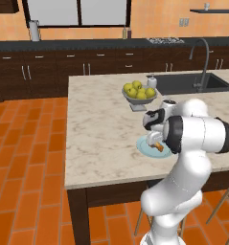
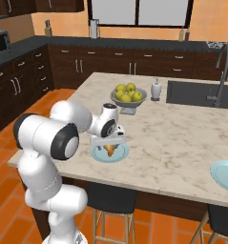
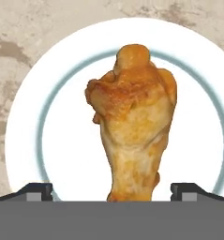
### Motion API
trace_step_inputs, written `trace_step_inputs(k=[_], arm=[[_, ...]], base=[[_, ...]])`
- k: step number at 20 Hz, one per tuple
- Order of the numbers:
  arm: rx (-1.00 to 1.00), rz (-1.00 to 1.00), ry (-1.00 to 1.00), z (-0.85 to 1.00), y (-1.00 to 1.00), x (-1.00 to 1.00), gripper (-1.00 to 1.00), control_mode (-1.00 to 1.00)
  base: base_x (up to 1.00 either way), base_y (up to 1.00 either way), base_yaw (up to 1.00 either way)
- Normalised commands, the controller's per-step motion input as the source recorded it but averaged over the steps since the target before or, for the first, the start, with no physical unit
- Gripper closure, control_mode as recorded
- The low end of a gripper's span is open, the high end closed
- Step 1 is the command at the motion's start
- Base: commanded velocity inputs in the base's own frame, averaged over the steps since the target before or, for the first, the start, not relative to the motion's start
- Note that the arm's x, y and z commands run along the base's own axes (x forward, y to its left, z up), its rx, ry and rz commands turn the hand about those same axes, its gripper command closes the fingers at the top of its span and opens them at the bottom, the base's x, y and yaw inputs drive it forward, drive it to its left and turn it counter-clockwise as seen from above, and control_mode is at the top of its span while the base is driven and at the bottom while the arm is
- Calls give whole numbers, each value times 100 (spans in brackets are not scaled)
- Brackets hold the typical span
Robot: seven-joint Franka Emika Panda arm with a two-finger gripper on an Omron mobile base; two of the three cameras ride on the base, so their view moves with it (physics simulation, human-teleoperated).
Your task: Pick the chicken drumstick and broccoli from their plates and place them in the bowl. Then put the bowl in the fridge.
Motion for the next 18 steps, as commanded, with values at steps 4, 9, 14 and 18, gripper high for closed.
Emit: trace_step_inputs(k=[4,9,14,18], arm=[[0,0,0,-33,-8,51,-100,-100],[-2,0,0,-47,1,40,100,-100],[0,0,0,-31,19,5,100,-100],[0,0,0,25,18,-57,100,-100]], base=[[0,0,0],[0,0,0],[0,0,0],[0,0,0]])
